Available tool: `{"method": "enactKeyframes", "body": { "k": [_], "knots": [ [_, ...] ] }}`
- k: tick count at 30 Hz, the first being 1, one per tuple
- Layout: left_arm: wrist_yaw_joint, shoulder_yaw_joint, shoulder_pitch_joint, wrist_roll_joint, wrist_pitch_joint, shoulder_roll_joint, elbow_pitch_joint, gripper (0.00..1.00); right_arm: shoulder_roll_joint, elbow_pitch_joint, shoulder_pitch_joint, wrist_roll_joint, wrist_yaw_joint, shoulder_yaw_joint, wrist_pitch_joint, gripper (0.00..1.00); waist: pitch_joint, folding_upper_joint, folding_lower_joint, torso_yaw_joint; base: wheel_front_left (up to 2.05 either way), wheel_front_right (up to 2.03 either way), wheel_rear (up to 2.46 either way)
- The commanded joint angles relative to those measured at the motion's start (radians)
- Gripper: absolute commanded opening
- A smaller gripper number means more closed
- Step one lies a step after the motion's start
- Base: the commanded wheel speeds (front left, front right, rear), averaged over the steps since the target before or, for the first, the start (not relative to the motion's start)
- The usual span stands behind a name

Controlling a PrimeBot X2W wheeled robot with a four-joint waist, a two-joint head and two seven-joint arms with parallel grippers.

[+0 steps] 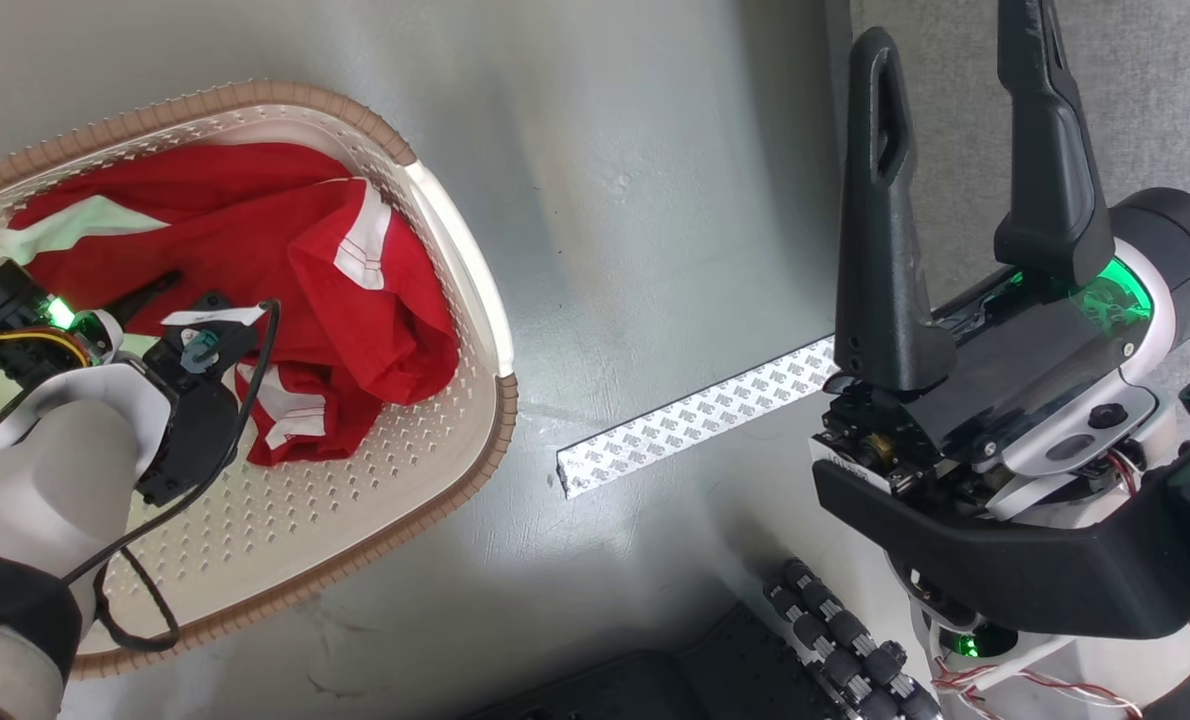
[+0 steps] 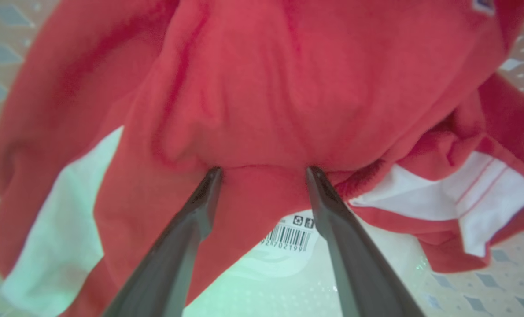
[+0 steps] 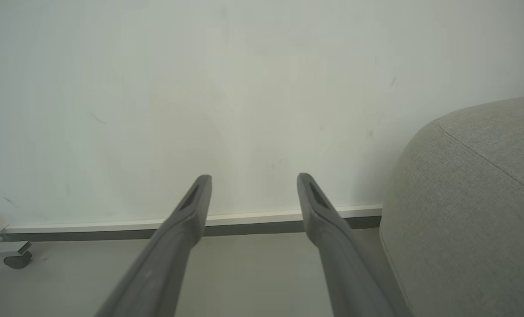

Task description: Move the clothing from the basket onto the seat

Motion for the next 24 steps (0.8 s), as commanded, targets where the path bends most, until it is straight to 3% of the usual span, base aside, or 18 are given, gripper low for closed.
{"method": "enactKeyframes", "body": {
  "k": [1,2,3,4,14,19,24],
  "knots": [
    [-0.009,-0.002,-0.003,-0.011,0.006,-0.002,0.01,1.0,0.003,0.002,0.002,-0.002,0.0,0.003,-0.001,1.0,0.0,0.0,0.0,0.002,0.0,0.0,0.0],
    [-0.014,-0.001,-0.004,-0.016,0.015,-0.004,0.013,1.0,0.003,0.001,0.001,0.0,0.0,0.003,-0.001,1.0,0.0,0.0,0.0,0.002,0.0,0.0,0.0],
    [-0.02,-0.001,-0.004,-0.023,0.018,-0.005,0.014,0.84,0.003,0.0,0.0,0.001,0.0,0.004,-0.001,1.0,0.0,0.0,0.0,0.002,0.0,0.0,0.0],
    [-0.032,-0.005,-0.005,-0.03,0.04,-0.004,0.017,0.0,0.003,-0.001,-0.001,0.002,0.0,0.007,-0.001,1.0,-0.002,0.0,0.0,0.002,0.0,0.0,0.0],
    [-0.048,0.012,0.008,-0.078,-0.024,0.017,0.0,0.0,0.003,0.003,-0.026,0.025,0.0,0.007,-0.001,1.0,-0.028,0.0,0.0,-0.012,0.0,0.0,0.0],
    [-0.017,0.076,0.078,-0.154,-0.046,0.028,-0.07,0.0,0.003,0.022,-0.025,0.04,0.0,0.001,-0.001,1.0,-0.096,0.0,0.0,-0.002,0.0,0.0,0.0],
    [0.036,0.15,0.216,-0.215,-0.046,0.068,-0.277,0.0,0.002,0.069,0.009,0.021,0.0,-0.002,-0.001,1.0,-0.206,0.0,0.0,0.038,0.0,0.0,0.0]
  ]
}}
